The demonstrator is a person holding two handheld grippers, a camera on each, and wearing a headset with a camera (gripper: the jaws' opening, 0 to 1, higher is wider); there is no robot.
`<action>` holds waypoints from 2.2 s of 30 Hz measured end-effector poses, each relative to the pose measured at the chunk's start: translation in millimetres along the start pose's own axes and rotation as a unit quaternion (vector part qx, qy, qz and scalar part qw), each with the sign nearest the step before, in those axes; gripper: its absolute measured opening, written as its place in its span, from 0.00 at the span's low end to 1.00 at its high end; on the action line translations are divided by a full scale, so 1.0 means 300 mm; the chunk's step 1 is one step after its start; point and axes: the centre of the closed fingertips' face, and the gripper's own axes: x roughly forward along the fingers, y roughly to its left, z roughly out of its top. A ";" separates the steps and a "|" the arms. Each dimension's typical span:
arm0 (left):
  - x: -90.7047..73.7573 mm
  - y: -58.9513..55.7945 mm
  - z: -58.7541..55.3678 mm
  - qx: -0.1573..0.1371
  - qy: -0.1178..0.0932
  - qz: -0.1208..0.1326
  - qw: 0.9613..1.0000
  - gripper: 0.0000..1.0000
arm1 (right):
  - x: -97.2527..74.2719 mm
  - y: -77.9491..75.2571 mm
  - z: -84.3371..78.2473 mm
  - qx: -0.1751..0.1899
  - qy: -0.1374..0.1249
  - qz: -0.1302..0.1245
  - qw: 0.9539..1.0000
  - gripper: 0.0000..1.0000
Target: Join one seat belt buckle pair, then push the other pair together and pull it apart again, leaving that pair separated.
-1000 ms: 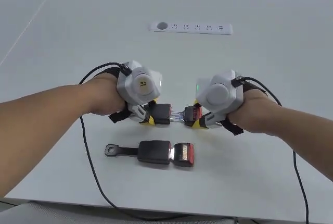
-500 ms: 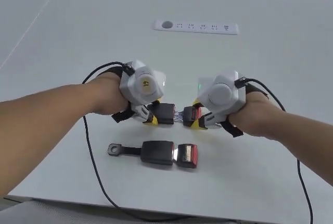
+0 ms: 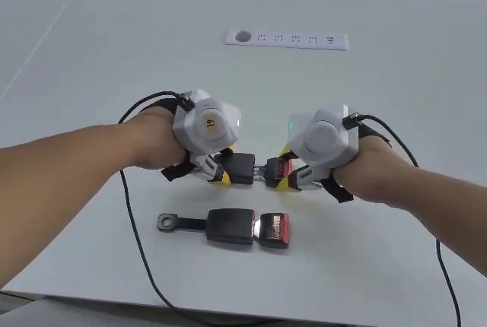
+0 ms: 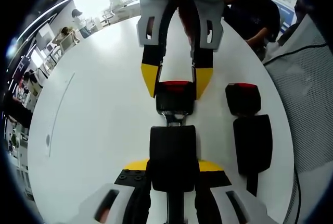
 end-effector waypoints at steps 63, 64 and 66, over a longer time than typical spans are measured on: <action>0.011 0.021 -0.014 -0.013 0.000 0.003 1.000 0.32 | -0.010 -0.011 -0.007 0.004 0.014 0.009 1.000 0.30; 0.010 0.019 -0.013 -0.013 0.001 0.003 1.000 0.32 | -0.013 -0.009 -0.008 0.005 0.013 0.011 1.000 0.30; 0.009 0.015 -0.011 -0.014 0.002 0.004 1.000 0.32 | -0.016 -0.008 -0.014 0.009 0.012 0.015 1.000 0.30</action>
